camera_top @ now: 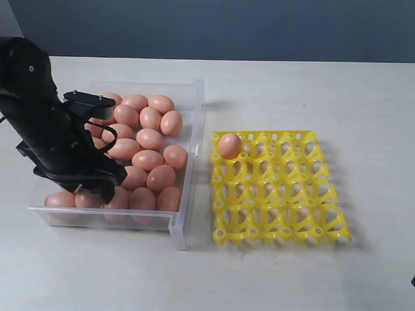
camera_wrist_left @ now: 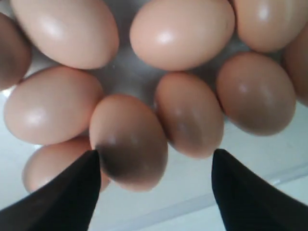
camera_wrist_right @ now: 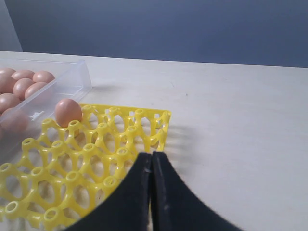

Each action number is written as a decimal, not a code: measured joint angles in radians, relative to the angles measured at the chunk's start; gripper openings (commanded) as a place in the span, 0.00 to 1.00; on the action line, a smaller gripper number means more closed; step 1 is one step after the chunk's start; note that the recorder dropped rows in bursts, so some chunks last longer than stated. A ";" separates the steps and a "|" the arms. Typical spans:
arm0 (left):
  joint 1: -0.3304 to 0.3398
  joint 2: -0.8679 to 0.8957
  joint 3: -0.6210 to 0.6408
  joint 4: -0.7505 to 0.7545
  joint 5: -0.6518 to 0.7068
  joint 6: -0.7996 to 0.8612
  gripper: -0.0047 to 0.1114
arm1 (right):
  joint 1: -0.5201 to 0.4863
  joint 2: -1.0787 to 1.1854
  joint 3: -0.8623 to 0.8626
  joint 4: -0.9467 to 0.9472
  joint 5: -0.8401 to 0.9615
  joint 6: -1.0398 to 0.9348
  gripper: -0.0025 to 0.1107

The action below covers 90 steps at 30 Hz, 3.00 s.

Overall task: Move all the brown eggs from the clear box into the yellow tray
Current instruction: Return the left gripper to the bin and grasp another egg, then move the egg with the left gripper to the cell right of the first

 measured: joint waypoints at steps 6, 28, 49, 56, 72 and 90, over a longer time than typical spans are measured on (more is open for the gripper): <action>0.000 0.031 0.002 0.081 -0.047 -0.080 0.58 | 0.000 0.000 0.000 0.000 0.000 0.000 0.03; 0.000 0.064 -0.001 -0.007 -0.064 -0.023 0.27 | 0.000 0.000 0.000 0.000 0.000 0.000 0.03; 0.000 -0.066 -0.042 -0.399 -0.251 0.359 0.20 | 0.000 0.000 0.000 0.000 0.000 0.000 0.03; -0.053 -0.067 -0.042 -1.029 -0.295 0.952 0.18 | 0.000 0.000 0.000 0.000 0.000 0.000 0.03; -0.231 0.185 -0.133 -1.561 -0.224 1.796 0.16 | 0.000 0.000 0.000 0.000 0.000 0.000 0.03; -0.233 0.497 -0.382 -1.565 -0.298 1.997 0.17 | 0.000 0.000 0.000 0.000 0.000 0.000 0.03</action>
